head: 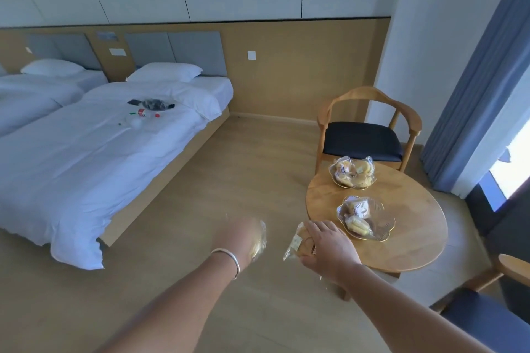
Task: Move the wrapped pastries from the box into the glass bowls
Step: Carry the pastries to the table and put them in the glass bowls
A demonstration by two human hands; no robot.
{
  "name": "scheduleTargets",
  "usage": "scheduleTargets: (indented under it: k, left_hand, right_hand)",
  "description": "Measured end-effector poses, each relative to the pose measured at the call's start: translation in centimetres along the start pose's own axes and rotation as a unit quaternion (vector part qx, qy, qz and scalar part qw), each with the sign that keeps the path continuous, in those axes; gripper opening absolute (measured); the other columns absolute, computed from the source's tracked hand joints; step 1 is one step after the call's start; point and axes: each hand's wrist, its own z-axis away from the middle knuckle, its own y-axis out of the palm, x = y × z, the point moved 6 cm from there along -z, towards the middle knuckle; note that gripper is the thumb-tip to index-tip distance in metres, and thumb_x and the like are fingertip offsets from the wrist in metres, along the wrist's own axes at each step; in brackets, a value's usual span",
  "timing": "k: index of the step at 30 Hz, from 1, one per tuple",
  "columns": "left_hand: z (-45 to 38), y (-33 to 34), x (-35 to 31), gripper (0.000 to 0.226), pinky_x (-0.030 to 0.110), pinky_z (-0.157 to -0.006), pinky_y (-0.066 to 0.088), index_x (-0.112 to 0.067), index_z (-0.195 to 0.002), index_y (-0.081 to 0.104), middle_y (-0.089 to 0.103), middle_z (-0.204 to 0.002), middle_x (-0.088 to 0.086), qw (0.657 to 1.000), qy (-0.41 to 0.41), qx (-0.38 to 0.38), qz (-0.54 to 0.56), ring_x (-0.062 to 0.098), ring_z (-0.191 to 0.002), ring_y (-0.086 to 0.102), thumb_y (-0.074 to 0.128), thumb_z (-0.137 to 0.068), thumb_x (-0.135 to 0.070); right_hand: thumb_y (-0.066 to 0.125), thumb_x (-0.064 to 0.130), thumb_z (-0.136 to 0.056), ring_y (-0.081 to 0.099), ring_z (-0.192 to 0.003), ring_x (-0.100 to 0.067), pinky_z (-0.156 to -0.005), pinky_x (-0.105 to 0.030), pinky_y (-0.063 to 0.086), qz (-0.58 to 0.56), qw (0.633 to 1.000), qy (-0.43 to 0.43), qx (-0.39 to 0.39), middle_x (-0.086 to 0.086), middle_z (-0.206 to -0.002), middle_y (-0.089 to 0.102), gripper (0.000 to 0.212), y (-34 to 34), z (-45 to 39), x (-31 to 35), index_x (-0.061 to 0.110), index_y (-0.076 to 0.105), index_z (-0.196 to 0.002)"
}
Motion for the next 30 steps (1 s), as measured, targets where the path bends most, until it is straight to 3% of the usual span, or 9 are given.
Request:
scheduleTargets:
  k: [8, 22, 30]
  left_hand:
    - [-9.8, 1.0, 2.2, 0.055, 0.031, -0.091, 0.042, -0.02, -0.116, 0.04, 0.051, -0.122, 0.0, 1.0, 0.026, 0.006, 0.014, 0.022, -0.116, 0.045, 0.073, -0.073, -0.022]
    - [-29.8, 1.8, 15.3, 0.054, 0.03, -0.089, 0.042, -0.021, -0.118, 0.039, 0.051, -0.121, -0.002, 0.998, 0.023, -0.015, 0.052, 0.02, -0.114, 0.046, 0.072, -0.074, -0.023]
    - [-39.4, 2.1, 16.8, 0.054, 0.03, -0.089, 0.042, -0.021, -0.118, 0.039, 0.051, -0.122, -0.002, 0.998, 0.038, -0.001, 0.049, 0.02, -0.115, 0.045, 0.071, -0.074, -0.021]
  right_hand:
    - [0.055, 0.055, -0.079, 0.029, -0.136, -0.015, -0.11, -0.028, 0.026, 0.004, 1.0, 0.014, 0.01, 0.011, -0.143, 0.041, 0.077, 0.6, -8.8, -1.6, 0.026, 0.029, -0.146]
    - [0.059, 0.054, -0.08, 0.026, -0.139, -0.014, -0.113, -0.027, 0.021, 0.032, 0.999, 0.023, 0.016, 0.011, -0.145, 0.04, 0.078, 0.1, -32.3, 1.0, 0.027, 0.029, -0.146]
    - [0.06, 0.055, -0.079, 0.026, -0.138, -0.013, -0.112, -0.025, 0.02, 0.019, 1.0, 0.024, 0.001, 0.012, -0.142, 0.043, 0.076, -0.1, -40.9, -1.0, 0.027, 0.032, -0.144]
